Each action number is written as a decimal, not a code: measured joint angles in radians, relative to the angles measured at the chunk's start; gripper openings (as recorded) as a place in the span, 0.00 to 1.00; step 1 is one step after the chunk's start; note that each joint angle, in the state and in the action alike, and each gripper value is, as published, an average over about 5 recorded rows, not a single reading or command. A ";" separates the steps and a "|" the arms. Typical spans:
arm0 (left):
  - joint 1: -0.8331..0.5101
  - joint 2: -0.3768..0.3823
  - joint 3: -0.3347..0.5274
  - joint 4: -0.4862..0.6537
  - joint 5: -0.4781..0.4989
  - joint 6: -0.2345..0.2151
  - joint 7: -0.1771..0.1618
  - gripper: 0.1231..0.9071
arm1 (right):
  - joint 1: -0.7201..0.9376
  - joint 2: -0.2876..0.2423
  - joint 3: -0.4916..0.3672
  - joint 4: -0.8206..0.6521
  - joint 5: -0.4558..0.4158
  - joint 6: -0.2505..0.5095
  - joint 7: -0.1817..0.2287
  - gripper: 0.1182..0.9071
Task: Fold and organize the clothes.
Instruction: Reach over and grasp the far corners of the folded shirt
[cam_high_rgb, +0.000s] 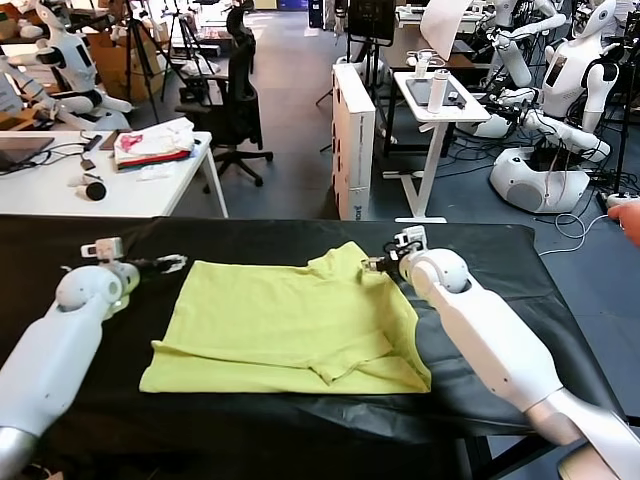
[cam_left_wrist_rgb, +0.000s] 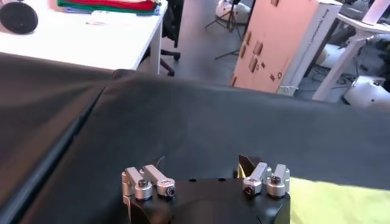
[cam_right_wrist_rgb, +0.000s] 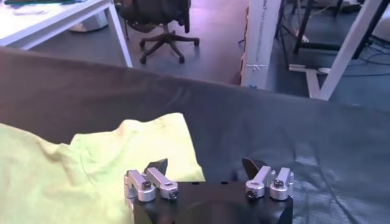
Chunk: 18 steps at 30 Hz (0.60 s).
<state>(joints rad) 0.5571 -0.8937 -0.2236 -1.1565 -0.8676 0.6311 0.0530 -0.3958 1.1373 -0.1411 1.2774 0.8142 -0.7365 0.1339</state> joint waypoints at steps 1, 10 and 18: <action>0.000 -0.003 0.002 0.000 -0.001 0.000 0.000 1.00 | 0.001 0.002 -0.001 -0.002 -0.001 0.000 -0.001 1.00; 0.003 -0.024 0.008 -0.006 -0.001 0.003 -0.001 1.00 | 0.002 0.023 -0.006 -0.020 -0.017 0.000 -0.008 0.86; 0.019 -0.027 0.008 -0.014 0.007 0.000 0.001 0.69 | -0.002 0.028 -0.006 -0.023 -0.024 0.001 -0.015 0.57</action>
<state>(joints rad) 0.5760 -0.9208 -0.2152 -1.1705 -0.8601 0.6310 0.0536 -0.3973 1.1649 -0.1473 1.2549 0.7901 -0.7354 0.1192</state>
